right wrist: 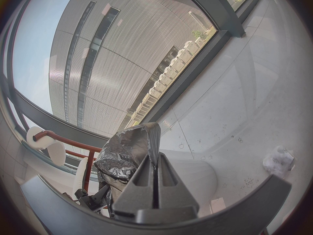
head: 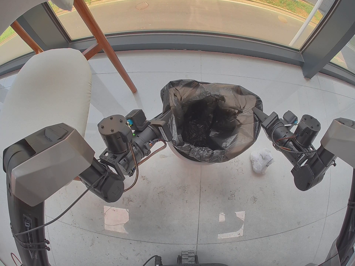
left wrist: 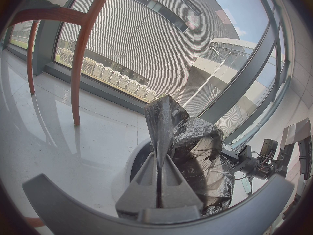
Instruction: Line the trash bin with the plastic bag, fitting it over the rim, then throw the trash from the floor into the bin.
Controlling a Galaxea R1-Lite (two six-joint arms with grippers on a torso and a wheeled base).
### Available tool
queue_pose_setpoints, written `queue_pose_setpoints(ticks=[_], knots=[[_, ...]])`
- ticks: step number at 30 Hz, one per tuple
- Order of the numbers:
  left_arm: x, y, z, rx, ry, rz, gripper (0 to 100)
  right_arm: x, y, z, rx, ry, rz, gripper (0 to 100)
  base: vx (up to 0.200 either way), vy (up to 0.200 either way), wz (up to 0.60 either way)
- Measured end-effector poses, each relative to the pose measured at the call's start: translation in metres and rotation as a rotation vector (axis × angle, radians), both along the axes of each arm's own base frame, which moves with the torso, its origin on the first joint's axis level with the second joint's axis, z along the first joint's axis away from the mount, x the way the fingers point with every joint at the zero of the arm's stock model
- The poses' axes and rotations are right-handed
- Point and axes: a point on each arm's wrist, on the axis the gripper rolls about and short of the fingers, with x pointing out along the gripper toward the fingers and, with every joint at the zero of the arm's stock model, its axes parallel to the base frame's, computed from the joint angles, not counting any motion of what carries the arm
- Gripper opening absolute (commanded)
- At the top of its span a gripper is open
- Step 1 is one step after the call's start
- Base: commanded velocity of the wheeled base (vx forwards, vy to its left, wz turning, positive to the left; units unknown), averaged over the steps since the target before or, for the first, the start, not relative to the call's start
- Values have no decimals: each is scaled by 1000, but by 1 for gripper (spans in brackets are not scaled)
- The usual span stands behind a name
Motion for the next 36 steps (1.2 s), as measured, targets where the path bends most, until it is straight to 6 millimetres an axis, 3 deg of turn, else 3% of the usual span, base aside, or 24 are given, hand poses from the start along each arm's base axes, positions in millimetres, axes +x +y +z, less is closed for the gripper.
queue_pose_setpoints(ticks=[27, 28, 36], knots=[[19, -2, -10, -18, -34, 14, 0, 28, 3, -8, 31, -35, -100, 0, 0, 0, 0], [20, -2, -10, -19, -36, 14, 0, 29, 3, -8, 34, -40, -105, 100, 0, 0, 0], [21, -2, -11, -25, -47, 13, 0, 33, 4, -9, 37, -48, -112, 100, 0, 0, 0]])
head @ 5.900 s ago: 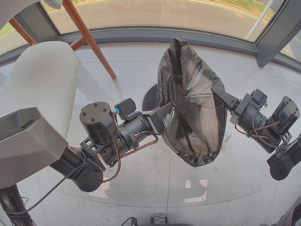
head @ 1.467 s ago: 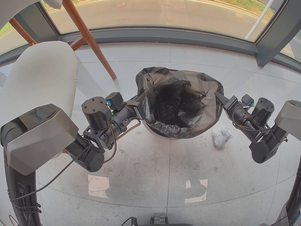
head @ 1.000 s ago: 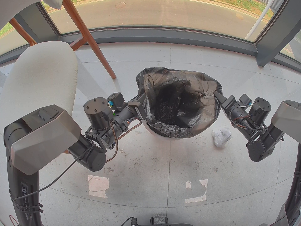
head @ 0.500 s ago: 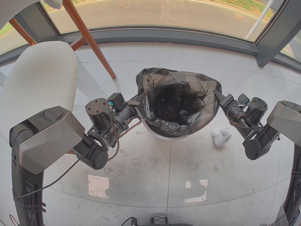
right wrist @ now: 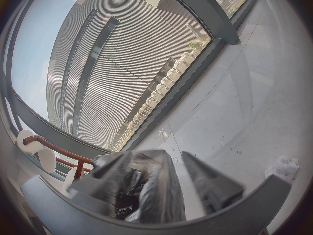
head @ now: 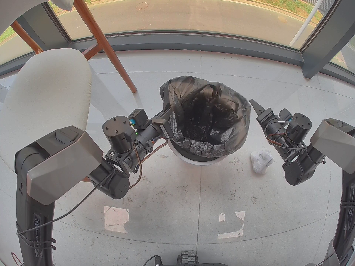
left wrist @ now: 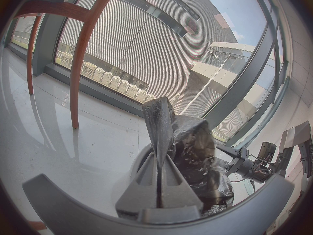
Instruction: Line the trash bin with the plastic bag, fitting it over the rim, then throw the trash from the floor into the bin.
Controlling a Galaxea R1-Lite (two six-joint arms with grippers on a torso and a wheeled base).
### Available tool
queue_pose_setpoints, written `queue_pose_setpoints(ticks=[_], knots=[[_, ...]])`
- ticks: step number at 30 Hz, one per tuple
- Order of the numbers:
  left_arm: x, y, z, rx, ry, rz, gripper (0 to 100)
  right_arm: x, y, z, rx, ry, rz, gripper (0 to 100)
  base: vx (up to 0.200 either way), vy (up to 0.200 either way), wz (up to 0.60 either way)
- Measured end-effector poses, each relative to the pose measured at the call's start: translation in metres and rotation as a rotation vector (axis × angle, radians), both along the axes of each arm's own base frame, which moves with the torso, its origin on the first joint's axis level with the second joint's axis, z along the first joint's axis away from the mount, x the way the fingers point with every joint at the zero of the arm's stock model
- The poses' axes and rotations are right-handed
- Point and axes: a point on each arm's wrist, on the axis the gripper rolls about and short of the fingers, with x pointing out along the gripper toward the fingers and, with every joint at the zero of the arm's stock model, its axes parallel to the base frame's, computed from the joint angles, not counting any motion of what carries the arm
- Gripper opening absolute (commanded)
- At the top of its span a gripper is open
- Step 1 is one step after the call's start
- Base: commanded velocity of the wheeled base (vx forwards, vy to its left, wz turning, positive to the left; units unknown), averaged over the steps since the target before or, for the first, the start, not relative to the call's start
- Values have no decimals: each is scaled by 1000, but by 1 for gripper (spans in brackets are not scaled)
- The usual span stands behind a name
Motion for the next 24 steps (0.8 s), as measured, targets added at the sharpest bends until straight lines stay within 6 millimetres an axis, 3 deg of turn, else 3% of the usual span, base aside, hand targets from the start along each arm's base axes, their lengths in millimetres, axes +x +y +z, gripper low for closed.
queue_pose_setpoints(ticks=[13, 24], knots=[[-5, 1, -7, 17, 35, 1, 0, -6, -6, 7, -7, -6, -7, 100, 0, 0, 0], [-27, 11, -14, 112, 137, 5, 0, -25, -12, 23, -17, -11, 8, 100, 0, 0, 0]])
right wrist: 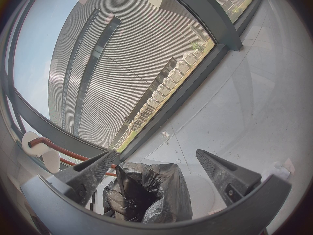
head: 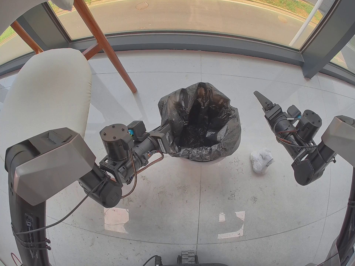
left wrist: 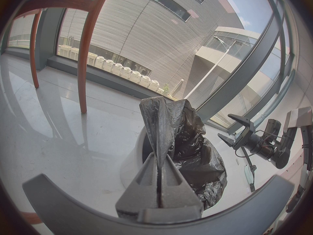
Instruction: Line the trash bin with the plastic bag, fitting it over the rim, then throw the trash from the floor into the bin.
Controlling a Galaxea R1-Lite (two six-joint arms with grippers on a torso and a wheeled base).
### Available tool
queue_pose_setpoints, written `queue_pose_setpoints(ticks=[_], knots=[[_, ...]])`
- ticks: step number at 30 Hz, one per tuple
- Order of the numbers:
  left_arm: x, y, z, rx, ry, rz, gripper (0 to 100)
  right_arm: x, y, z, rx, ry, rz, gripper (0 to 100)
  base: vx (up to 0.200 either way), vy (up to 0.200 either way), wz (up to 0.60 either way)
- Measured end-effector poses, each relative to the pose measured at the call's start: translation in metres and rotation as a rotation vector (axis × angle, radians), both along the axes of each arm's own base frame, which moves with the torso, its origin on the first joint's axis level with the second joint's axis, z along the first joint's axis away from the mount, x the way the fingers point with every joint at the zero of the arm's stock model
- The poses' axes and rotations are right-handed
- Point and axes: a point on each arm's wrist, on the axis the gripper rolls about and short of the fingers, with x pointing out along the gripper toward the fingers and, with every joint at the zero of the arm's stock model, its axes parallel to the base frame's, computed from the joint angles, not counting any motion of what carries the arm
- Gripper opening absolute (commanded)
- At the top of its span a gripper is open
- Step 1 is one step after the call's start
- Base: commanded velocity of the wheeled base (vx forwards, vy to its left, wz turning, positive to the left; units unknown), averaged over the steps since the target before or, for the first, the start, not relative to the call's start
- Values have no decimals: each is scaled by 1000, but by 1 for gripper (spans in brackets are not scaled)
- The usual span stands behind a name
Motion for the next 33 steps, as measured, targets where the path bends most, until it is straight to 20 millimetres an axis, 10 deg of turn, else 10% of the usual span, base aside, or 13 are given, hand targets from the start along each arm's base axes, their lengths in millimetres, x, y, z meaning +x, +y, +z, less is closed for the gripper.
queue_pose_setpoints(ticks=[33], knots=[[-45, 8, 27, 63, 67, 1, 0, -4, 3, -2, -3, 13, 11, 100, 0, 0, 0]])
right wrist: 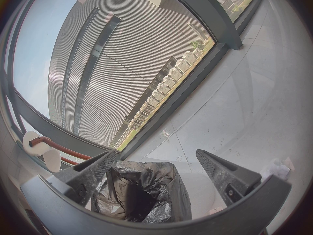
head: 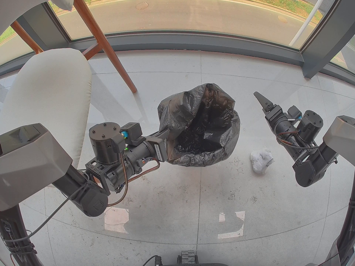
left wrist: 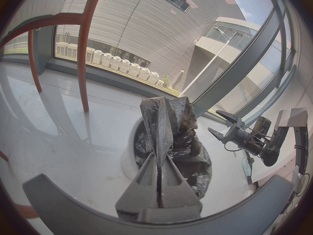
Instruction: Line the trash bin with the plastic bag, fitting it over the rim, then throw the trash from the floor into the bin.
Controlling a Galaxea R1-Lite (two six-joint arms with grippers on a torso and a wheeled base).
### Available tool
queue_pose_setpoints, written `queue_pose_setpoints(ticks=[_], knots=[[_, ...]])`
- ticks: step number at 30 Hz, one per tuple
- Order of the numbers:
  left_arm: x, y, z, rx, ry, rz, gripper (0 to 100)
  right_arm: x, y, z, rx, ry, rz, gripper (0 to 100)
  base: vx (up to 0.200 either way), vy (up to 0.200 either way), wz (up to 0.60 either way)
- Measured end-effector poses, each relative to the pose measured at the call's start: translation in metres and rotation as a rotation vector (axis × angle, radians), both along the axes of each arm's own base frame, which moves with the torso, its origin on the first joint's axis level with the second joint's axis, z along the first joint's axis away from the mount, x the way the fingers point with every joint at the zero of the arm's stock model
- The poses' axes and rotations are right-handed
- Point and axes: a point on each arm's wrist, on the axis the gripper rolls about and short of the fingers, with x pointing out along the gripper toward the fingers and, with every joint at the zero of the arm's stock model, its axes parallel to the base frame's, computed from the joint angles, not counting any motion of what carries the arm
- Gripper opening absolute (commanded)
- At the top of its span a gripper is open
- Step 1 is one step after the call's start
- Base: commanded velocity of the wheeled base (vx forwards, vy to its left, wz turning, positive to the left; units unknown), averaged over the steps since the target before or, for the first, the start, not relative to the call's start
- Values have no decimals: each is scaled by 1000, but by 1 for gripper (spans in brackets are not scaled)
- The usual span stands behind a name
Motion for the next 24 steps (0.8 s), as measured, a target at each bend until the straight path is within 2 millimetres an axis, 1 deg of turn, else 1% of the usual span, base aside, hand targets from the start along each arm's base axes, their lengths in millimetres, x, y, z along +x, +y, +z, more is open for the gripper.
queue_pose_setpoints(ticks=[6, 11, 15, 16, 20, 24], knots=[[9, 17, -1, 64, -26, 61, 0, 1, 3, -5, -34, 3, 0, 100, 0, 0, 0], [14, 19, -7, 73, -9, 84, 0, 0, 5, -11, -55, 14, 1, 100, 0, 0, 0], [20, 17, -13, 72, -10, 104, 0, -2, 7, -14, -62, 27, 8, 100, 0, 0, 0], [21, 17, -15, 73, -8, 105, 100, -2, 8, -15, -63, 28, 9, 100, 0, 0, 0], [20, 16, -25, 91, 19, 104, 100, -2, 9, -16, -64, 32, 13, 100, 0, 0, 0], [19, 16, -29, 97, 29, 100, 100, -4, 9, -17, -65, 37, 13, 100, 0, 0, 0]])
